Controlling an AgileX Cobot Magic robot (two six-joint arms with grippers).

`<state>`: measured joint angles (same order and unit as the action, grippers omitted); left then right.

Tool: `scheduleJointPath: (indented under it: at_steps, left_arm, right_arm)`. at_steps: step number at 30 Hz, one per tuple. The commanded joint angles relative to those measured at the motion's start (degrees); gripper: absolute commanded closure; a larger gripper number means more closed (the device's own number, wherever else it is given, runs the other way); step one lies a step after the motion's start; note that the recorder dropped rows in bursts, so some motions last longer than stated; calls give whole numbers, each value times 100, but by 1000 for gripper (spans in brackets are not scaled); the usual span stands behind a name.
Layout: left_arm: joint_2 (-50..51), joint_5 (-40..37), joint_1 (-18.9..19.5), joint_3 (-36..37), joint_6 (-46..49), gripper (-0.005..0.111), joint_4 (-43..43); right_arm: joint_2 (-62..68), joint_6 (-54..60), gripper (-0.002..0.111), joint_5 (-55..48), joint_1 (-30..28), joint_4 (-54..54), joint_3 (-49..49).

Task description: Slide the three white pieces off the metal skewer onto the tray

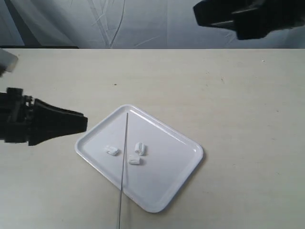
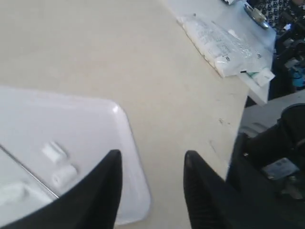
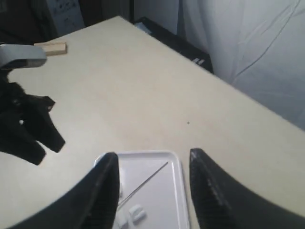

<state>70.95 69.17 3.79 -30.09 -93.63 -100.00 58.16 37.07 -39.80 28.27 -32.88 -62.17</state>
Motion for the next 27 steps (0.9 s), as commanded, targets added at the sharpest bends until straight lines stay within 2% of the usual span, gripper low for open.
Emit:
scheduleJointPath:
  at_steps: [1,6,9,11,14,20,23,27]
  left_arm:
    - [-1659,79,313,80,636,66,5]
    - [-3573,36,551,125,564,66,6]
    - [-4774,-854,599,281,126,66,44]
    - [-5452,-1639,599,520,-552,66,5]
    - [-6202,-2399,599,901,-1561,66,5]
    - [-7030,-2582,599,1259,-1890,66,5]
    - [-7090,-2304,599,1292,-2054,66,5]
    - [-7090,-2219,599,1292,-2054,66,5]
  right_arm:
    - [-1129,72,63,1507,-24,-217,1059]
    - [-2962,27,63,2815,-24,-491,2939]
    - [-4131,27,63,3047,-24,-1139,3743]
    - [-4737,27,63,3127,-24,-1456,4127]
    - [-5433,27,63,3127,-24,-1697,4602]
    - [-5816,18,63,2938,-24,-2270,5176]
    - [-5816,18,63,2392,-24,-2736,5308]
    - [-5816,18,63,1339,-24,-2754,5333]
